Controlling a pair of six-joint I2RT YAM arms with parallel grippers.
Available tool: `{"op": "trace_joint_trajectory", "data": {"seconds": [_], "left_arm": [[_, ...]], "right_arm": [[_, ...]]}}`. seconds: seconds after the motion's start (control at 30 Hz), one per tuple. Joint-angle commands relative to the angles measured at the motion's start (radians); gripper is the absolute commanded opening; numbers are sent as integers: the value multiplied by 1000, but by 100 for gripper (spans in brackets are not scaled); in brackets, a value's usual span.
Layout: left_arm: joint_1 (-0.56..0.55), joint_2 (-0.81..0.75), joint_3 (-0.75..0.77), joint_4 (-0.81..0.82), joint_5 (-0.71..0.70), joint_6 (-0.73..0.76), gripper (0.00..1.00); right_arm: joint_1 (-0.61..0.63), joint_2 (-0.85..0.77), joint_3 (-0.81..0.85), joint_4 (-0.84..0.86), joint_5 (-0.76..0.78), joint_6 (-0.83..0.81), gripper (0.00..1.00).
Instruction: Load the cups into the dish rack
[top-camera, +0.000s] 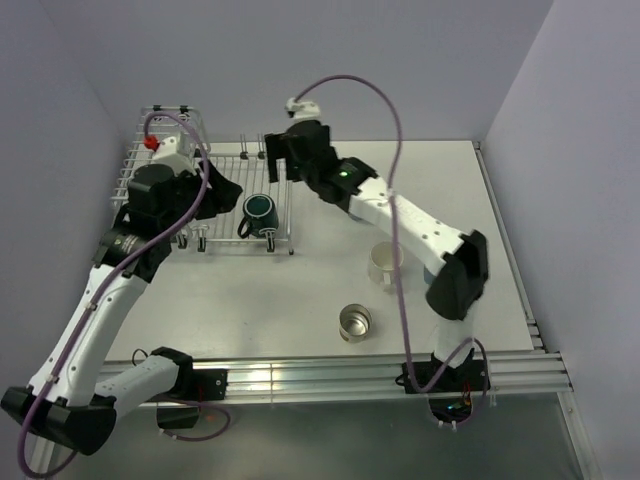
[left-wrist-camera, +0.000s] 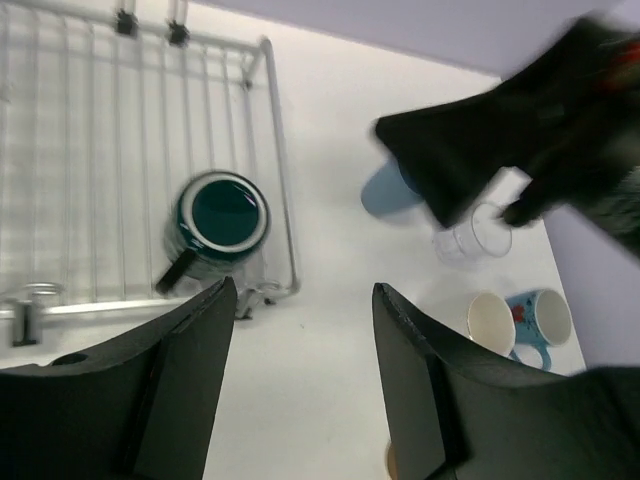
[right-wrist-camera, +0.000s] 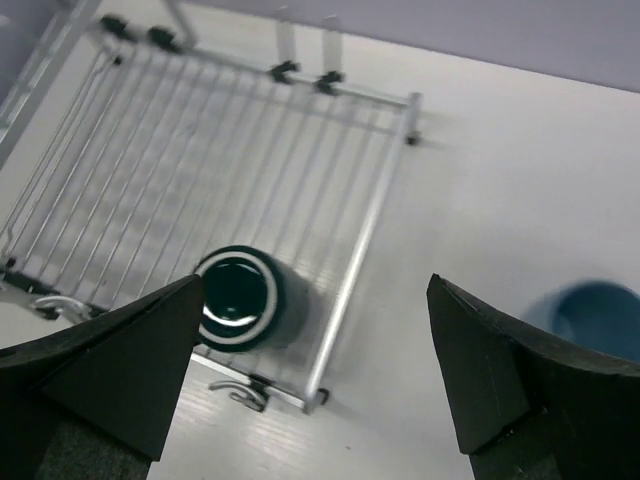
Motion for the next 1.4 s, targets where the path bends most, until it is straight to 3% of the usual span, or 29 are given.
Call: {"op": "trace_joint_trajectory", "data": {"seconds": [0.0,0.13,0.47,1.37], "left_arm": [[-121,65,-21,67,-31,-41,63],[-197,148,-44,105,-146,-95,59],[-229,352,-130,273,-158,-124,49],[-217,631,-62,409,-287,-93,44]], "right_arm": [[-61,-235,-175,77,100,95,100],[-81,-392,-354,92,108,120,99],[-89,-672,-684,128,105,169,97],[-89,-733,-806,165,45,165,96]]}}
